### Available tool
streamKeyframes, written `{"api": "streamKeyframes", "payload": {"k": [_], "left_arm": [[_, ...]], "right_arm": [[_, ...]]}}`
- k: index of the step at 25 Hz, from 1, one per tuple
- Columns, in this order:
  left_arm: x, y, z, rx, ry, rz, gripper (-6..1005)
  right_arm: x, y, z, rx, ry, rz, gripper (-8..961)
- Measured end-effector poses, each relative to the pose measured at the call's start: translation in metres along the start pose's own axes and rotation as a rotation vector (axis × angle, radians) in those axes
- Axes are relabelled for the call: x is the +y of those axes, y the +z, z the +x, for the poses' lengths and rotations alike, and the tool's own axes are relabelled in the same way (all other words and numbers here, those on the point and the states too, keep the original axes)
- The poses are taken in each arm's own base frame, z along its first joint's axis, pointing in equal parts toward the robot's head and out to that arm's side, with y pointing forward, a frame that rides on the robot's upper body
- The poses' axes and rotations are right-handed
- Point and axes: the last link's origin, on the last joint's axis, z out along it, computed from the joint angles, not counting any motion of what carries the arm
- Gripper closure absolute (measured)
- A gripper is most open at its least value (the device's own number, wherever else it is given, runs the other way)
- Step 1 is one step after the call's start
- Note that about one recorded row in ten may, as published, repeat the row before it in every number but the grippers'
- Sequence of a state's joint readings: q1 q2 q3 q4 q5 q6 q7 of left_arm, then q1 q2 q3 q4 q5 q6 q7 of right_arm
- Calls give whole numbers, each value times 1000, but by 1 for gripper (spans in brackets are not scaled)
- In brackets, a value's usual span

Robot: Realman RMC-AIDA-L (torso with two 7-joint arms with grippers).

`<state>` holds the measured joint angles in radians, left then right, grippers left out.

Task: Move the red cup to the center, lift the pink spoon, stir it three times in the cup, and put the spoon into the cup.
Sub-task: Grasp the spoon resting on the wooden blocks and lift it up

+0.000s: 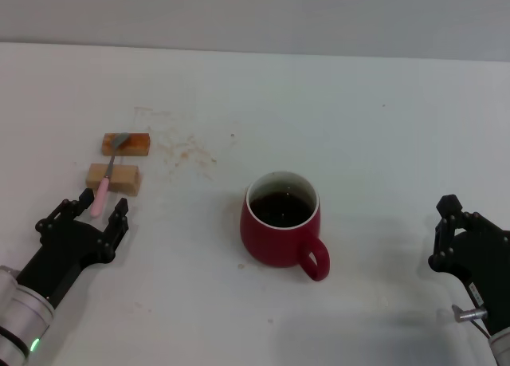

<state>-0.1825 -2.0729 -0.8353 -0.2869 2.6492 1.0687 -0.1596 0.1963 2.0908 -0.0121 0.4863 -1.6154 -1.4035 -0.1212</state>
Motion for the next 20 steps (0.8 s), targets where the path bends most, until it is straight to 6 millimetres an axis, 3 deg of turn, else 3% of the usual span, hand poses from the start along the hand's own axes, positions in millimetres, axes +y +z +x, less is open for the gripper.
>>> {"api": "streamKeyframes", "payload": {"k": [20], "left_arm": [[0, 1, 2, 7, 3, -2, 539]], "right_arm": [[0, 0, 0, 0, 0, -1, 952]]}}
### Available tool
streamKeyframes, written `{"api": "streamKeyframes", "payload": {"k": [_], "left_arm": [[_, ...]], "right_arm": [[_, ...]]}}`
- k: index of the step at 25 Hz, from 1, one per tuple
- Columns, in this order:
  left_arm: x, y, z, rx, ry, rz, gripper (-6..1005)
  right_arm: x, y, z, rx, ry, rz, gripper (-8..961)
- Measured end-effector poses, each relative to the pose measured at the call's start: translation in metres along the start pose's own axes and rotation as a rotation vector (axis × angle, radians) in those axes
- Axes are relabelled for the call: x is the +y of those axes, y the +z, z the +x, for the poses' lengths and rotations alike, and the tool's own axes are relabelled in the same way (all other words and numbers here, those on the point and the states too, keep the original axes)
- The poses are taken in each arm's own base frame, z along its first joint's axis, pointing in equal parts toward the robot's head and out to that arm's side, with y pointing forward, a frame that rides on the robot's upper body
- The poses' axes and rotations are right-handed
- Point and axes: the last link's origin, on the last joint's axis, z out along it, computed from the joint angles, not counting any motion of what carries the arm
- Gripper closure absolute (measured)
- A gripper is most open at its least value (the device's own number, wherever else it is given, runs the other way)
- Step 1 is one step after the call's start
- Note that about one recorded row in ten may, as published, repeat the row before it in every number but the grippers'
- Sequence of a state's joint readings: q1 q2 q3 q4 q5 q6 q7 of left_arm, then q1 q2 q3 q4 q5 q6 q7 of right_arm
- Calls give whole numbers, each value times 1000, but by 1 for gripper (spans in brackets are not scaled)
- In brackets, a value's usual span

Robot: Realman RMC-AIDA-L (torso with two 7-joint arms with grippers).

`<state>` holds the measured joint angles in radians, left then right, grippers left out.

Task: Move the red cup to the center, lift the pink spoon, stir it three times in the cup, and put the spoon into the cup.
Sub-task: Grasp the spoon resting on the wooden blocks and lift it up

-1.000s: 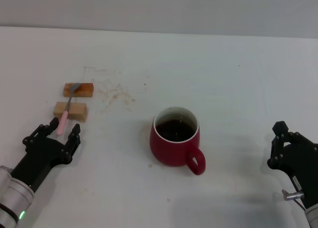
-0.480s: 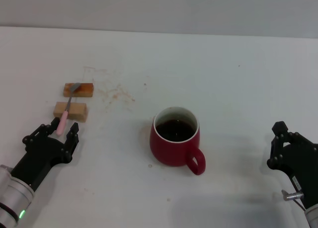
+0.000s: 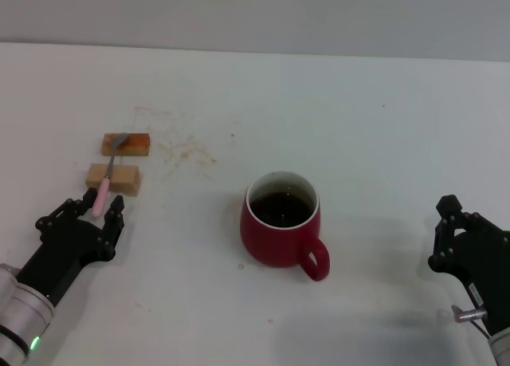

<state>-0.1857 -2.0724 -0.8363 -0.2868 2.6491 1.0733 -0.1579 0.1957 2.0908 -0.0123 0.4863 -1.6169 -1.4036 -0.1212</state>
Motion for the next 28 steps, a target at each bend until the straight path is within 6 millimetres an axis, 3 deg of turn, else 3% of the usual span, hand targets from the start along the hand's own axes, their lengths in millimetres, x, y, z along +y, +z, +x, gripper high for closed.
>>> {"api": "streamKeyframes", "payload": {"k": [6, 28], "left_arm": [[-1, 0, 0, 0, -5, 1, 612], [-1, 0, 0, 2, 5, 1, 685]], "right_arm": [[0, 0, 0, 1, 0, 1, 952], [0, 0, 0, 1, 1, -1, 953]]}}
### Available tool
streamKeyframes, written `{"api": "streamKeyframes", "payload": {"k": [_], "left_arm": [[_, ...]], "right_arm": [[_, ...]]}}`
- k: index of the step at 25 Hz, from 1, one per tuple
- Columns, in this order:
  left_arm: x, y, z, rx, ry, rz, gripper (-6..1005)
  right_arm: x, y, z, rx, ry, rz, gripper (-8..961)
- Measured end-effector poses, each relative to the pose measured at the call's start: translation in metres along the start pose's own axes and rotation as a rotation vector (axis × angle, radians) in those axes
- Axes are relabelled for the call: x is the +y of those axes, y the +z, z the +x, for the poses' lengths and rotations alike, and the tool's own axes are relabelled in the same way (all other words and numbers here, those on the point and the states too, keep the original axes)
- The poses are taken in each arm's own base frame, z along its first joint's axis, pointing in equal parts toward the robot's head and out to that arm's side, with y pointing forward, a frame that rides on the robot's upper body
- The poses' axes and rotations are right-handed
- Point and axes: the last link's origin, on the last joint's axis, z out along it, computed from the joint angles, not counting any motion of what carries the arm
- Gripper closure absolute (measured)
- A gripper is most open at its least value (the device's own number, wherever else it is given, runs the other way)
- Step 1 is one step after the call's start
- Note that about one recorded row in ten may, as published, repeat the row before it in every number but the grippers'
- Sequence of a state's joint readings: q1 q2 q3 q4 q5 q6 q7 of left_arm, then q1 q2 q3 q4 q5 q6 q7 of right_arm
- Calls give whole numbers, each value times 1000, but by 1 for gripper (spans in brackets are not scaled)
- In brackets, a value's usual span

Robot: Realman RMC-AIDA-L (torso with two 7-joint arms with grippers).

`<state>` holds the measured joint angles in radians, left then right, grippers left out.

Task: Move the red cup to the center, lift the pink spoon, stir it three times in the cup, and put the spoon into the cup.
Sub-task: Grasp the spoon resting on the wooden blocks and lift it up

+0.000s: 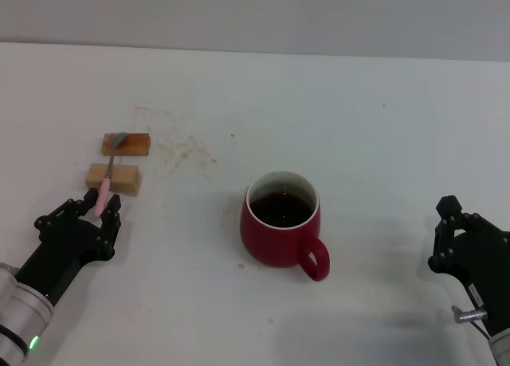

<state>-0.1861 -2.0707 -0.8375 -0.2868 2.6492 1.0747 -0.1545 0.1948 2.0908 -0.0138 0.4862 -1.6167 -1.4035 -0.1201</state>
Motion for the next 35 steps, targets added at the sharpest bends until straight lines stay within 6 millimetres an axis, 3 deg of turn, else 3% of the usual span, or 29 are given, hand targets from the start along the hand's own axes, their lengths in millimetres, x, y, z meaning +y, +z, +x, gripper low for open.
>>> {"api": "streamKeyframes", "payload": {"k": [23, 35], "left_arm": [[-2, 0, -1, -8, 0, 9, 746], [-2, 2, 12, 71, 19, 11, 830]], "right_arm": [[-1, 0, 0, 0, -1, -1, 953], [-1, 0, 0, 0, -1, -1, 953]]}}
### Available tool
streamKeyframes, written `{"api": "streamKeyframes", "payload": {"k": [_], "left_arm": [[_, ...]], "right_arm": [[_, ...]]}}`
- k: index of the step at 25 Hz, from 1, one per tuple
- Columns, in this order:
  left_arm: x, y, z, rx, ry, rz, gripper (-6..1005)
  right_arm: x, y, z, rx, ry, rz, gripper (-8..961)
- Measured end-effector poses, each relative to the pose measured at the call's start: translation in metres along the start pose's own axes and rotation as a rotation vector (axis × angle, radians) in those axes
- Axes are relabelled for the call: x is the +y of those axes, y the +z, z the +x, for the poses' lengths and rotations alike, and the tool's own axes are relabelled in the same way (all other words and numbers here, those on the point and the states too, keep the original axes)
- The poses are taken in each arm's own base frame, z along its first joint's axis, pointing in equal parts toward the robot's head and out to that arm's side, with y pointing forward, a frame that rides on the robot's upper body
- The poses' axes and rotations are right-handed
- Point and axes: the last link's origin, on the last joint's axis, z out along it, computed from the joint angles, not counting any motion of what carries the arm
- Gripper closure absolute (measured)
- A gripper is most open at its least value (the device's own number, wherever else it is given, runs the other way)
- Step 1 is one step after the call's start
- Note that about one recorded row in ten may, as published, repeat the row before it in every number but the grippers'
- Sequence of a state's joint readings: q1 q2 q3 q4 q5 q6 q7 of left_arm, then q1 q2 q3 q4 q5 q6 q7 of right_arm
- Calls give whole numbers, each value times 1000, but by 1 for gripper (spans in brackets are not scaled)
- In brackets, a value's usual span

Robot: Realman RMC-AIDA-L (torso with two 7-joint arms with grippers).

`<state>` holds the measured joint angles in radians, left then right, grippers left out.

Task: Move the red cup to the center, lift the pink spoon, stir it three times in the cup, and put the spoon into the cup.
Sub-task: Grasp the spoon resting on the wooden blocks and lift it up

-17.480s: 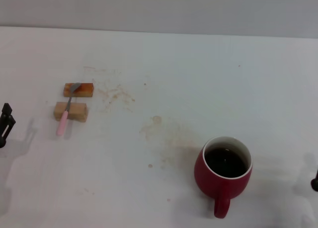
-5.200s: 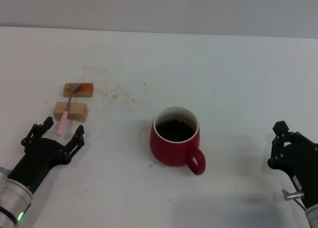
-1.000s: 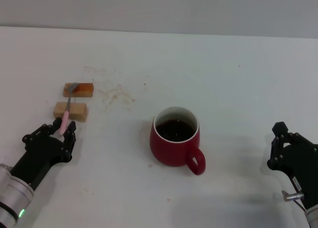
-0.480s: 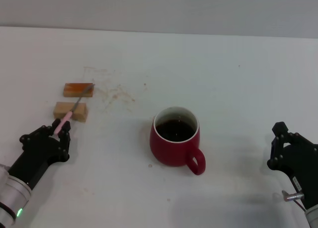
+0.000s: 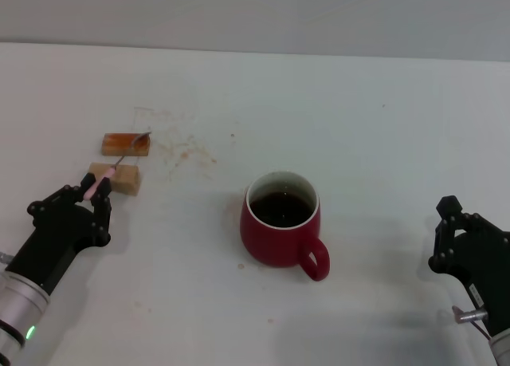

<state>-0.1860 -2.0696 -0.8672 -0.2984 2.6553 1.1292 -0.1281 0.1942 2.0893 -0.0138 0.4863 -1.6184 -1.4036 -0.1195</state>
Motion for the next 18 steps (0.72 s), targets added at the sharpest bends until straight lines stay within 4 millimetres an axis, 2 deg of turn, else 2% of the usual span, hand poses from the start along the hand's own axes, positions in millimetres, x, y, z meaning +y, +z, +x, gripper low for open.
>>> {"api": "streamKeyframes", "payload": {"k": [7, 18], "left_arm": [[1, -3, 10, 75, 2, -11, 832], [-4, -5, 13, 91, 7, -6, 845]], "right_arm": [[-1, -4, -2, -17, 1, 7, 954], [-4, -9, -5, -42, -8, 22, 954]]}}
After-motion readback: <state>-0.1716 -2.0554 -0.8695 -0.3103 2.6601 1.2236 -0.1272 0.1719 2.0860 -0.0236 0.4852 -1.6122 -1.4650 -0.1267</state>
